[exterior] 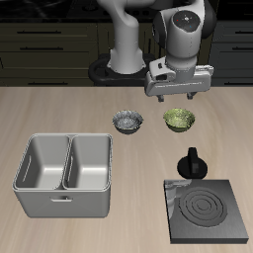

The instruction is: Place the green bowl on the flat stove

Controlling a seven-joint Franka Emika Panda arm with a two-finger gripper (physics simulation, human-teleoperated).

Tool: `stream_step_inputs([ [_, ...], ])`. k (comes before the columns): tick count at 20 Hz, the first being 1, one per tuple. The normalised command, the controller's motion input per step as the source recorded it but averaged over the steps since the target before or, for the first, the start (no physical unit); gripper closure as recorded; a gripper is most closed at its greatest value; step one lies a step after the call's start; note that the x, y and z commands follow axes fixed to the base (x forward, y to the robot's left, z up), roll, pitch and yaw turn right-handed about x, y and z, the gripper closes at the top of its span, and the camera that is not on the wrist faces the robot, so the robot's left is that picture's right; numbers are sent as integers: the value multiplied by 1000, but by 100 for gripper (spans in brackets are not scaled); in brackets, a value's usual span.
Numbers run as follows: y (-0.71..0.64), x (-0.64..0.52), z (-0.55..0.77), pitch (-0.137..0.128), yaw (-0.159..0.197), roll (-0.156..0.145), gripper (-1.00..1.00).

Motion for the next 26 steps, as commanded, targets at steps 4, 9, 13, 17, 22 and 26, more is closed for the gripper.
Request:
stream_step_inputs([
  [4, -77, -9, -614, 64, 0, -38, -100],
  [9, 2, -59, -449, 29, 15, -13, -100],
  [13, 33, -25, -499, 68, 1, -4, -100],
  [17, 14, -61, -419, 59, -2, 12, -100],
  [22, -29, -74, -300, 30, 6, 4, -100],
  [26, -51, -45, -323, 62, -20, 14, -100],
])
